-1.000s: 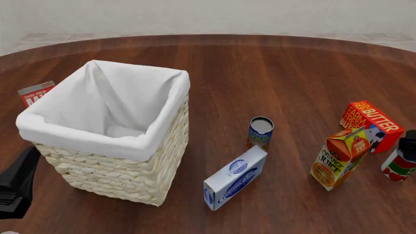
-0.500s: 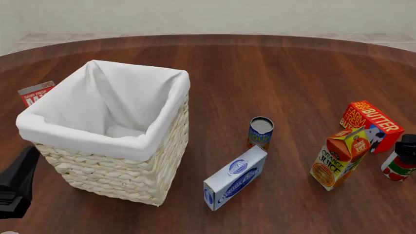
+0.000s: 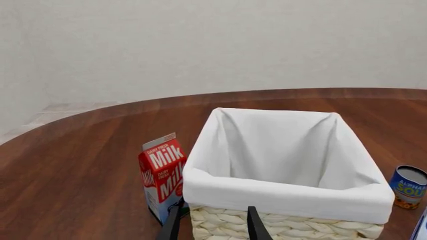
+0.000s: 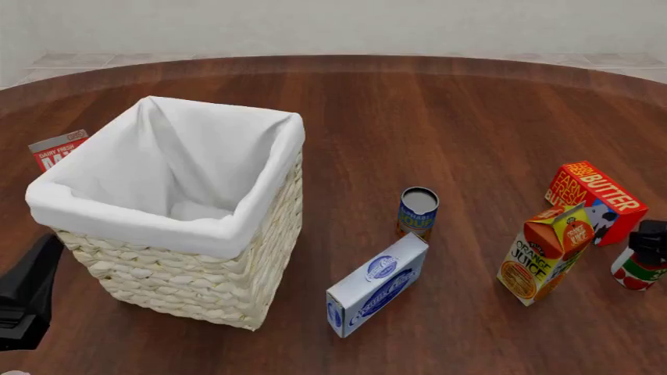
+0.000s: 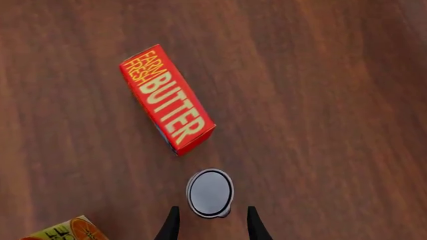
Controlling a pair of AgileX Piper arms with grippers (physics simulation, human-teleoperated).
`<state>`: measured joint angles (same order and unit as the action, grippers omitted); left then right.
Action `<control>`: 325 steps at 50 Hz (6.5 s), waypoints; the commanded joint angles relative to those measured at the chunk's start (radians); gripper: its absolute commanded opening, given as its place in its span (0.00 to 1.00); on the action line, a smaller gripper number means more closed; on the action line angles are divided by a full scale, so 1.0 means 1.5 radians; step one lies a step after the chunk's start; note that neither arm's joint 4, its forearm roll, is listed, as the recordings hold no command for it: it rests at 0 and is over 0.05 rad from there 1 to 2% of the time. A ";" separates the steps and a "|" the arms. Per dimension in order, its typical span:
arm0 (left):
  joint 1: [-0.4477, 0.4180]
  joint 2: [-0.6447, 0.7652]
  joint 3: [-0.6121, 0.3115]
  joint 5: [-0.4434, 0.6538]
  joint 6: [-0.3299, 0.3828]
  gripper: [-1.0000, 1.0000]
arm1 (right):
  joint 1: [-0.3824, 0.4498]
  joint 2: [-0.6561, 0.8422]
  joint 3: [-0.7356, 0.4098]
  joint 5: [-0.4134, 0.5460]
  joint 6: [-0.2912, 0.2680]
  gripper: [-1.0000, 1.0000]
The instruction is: Pick up the alphabet soup and the tomato sauce, and put them in the basket.
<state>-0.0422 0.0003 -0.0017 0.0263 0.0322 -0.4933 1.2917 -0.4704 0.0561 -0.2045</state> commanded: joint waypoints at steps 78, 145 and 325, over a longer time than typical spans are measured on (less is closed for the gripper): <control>0.002 0.000 0.000 0.001 -0.004 1.00 | -0.003 0.126 0.010 -0.113 -0.008 0.00; -0.001 0.000 0.000 -0.003 0.004 1.00 | 0.035 -0.139 0.007 0.084 0.019 0.00; 0.016 0.000 -0.001 -0.009 -0.007 1.00 | 0.593 -0.191 -0.373 0.301 0.089 0.00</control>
<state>-0.0233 0.0003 -0.0029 0.0143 0.0265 0.3406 0.9935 -1.0153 0.5146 -0.0968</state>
